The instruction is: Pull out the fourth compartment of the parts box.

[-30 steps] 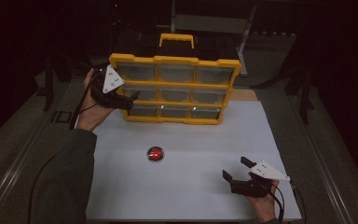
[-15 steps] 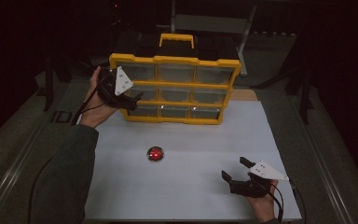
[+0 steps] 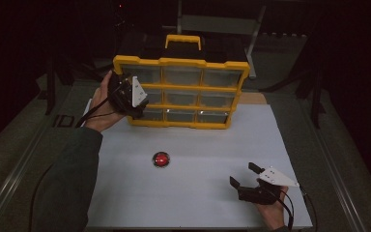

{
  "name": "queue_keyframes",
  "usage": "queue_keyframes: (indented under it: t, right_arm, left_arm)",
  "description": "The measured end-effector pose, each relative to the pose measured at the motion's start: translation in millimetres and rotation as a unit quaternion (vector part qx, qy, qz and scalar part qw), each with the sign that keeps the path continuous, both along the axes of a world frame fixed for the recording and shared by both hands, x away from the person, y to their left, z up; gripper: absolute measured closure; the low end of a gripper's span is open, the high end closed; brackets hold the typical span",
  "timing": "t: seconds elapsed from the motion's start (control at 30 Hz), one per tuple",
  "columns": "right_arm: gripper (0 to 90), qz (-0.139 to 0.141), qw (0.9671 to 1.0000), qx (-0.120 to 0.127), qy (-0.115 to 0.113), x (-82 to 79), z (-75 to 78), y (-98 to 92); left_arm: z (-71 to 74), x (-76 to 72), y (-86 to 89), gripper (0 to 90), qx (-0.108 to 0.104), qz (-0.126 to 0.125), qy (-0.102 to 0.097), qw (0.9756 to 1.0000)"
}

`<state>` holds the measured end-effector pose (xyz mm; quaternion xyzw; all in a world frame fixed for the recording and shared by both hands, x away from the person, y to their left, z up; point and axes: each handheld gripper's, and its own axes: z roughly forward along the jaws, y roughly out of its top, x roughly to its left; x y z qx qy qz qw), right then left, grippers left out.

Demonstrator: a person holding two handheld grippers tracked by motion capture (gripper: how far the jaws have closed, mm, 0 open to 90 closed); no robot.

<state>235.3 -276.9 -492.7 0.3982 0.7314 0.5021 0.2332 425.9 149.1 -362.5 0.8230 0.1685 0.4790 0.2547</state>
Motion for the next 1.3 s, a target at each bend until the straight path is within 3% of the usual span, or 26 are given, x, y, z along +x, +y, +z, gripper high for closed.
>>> queue_keyframes:
  t: [0.17, 0.3, 0.37, 0.63, 0.9, 1.17, 1.3]
  right_arm:
    - [9.0, -0.001, 1.0, 0.001, -0.001, -0.2, 0.2, -0.6]
    - [9.0, -0.003, 1.0, 0.001, -0.003, -0.5, 0.6, -1.0]
    - [9.0, -0.003, 1.0, 0.001, -0.003, -0.5, 0.6, -1.3]
    - [9.0, -0.005, 1.0, -0.001, -0.004, -0.6, 0.7, -1.0]
    - [9.0, -0.006, 1.0, -0.001, -0.004, -0.5, 0.6, -1.0]
    - [9.0, -0.007, 1.0, -0.003, -0.004, -0.4, 0.4, -0.9]
    - [9.0, -0.007, 1.0, -0.003, -0.003, -0.5, 0.4, -0.7]
  left_arm:
    - [-4.6, 0.0, -4.4, 0.0, 0.039, 0.005, -0.01, 0.9992]
    - [-8.2, 0.1, -8.0, 0.4, 0.058, 0.006, -0.013, 0.9982]
    - [-10.0, 0.0, -10.0, 0.6, 0.072, 0.007, -0.024, 0.9971]
    - [-12.0, -0.3, -14.6, 0.6, 0.101, 0.01, -0.051, 0.9935]
    - [-19.1, 0.6, -16.5, 0.6, 0.136, 0.018, -0.068, 0.9883]
    - [-23.0, 1.9, -19.4, 2.6, 0.157, 0.022, -0.077, 0.9843]
    - [-24.3, 2.0, -20.9, 2.7, 0.175, 0.029, -0.095, 0.9796]
